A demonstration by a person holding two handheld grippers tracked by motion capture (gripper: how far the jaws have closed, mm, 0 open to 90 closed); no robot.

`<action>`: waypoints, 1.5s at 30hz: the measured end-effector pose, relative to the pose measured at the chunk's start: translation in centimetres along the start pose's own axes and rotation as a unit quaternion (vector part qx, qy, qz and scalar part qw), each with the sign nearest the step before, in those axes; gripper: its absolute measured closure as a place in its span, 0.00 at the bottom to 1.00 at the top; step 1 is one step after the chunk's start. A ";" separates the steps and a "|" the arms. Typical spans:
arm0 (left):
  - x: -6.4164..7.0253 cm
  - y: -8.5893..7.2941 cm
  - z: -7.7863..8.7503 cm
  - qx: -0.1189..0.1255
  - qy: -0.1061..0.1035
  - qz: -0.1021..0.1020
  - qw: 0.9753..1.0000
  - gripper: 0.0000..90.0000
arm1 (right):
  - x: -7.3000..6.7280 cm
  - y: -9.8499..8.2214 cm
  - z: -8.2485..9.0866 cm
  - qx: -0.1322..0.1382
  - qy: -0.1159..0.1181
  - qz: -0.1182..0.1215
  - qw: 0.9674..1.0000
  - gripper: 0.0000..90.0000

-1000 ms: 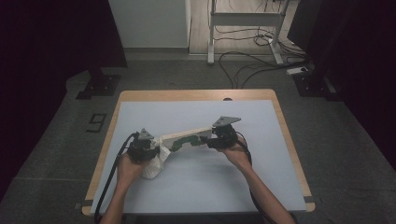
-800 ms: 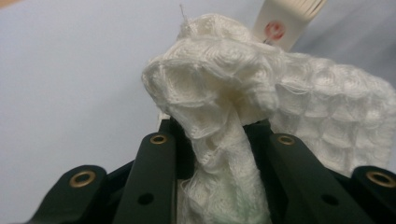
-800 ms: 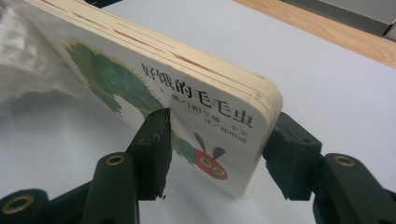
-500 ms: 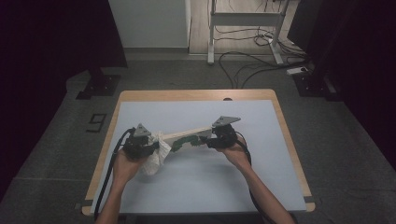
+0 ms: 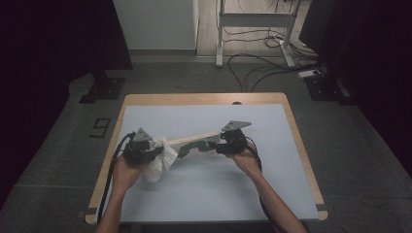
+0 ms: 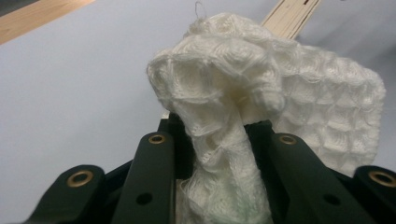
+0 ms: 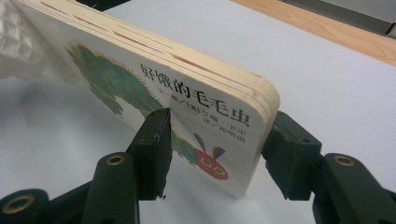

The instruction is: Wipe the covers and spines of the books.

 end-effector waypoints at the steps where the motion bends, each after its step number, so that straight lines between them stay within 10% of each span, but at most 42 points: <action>1: -0.1 0.0 0.2 -0.001 0.001 -0.001 1.000 0.79 | 0.0 0.0 0.0 0.000 0.000 0.000 1.000 0.49; 27: -5.4 0.5 3.3 0.007 0.058 0.032 0.998 0.79 | 0.0 -0.1 0.1 0.001 0.005 -0.004 1.000 0.49; 45: -8.5 -0.1 -1.3 -0.010 0.087 0.062 0.994 0.76 | 0.1 -0.1 0.1 0.003 0.008 -0.007 1.000 0.49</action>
Point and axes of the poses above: each handheld gripper's, and its own axes: z roughly backward along the jaws, y roughly out of its top, x roughly to its right, the point moved 2 cm from there along -z, roughly forward along the jaws, and after that the axes turned 4 degrees about -y, right-handed, at the moved point
